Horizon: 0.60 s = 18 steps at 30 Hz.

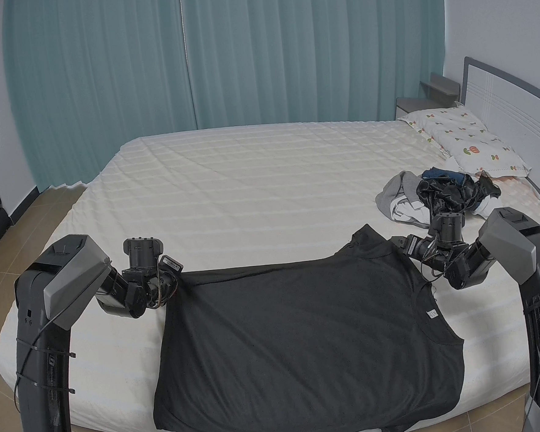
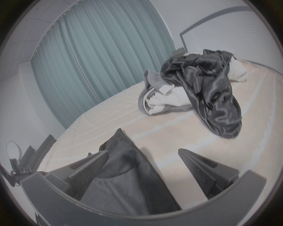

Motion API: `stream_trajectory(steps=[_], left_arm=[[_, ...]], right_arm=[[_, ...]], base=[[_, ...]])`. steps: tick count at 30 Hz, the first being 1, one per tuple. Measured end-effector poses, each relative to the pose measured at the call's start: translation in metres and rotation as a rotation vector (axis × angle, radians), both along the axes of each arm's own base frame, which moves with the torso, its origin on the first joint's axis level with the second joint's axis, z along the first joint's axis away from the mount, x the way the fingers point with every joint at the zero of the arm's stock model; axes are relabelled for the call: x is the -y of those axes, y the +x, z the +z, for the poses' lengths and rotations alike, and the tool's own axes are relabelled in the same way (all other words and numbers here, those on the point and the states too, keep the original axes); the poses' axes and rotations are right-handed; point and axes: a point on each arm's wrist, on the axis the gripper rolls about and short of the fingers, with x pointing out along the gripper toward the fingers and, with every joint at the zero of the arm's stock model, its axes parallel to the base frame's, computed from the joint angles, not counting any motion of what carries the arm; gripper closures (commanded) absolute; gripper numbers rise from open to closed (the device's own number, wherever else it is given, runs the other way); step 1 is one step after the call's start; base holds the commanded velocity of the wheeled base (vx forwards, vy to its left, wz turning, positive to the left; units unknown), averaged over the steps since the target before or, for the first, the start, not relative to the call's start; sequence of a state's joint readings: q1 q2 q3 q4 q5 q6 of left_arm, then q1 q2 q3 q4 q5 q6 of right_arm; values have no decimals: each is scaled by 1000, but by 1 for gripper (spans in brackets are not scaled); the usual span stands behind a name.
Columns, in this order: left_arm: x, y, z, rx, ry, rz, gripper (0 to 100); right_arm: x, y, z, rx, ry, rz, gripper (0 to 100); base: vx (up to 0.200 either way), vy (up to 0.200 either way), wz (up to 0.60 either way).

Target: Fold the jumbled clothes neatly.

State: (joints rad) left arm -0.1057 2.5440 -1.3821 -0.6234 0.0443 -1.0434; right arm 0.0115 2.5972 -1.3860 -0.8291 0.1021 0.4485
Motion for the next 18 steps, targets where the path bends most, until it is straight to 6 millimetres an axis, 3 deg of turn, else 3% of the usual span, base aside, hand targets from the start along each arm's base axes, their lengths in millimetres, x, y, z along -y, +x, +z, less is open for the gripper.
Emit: stream_trajectory(steps=[11,12,18], left_arm=[[0,-1,-1,-3,2,2,100],[0,-1,-1,-3,3,2,100],[0,-1,-1,-4,4,2,100]], right_arm=[[-3,1,-7,-23,23,47,0],[-3,2,-8,-23,26,53,100],[-6,6,-16,-26,45,85,100]], base=[[0,0,0],[0,0,0],[0,0,0]])
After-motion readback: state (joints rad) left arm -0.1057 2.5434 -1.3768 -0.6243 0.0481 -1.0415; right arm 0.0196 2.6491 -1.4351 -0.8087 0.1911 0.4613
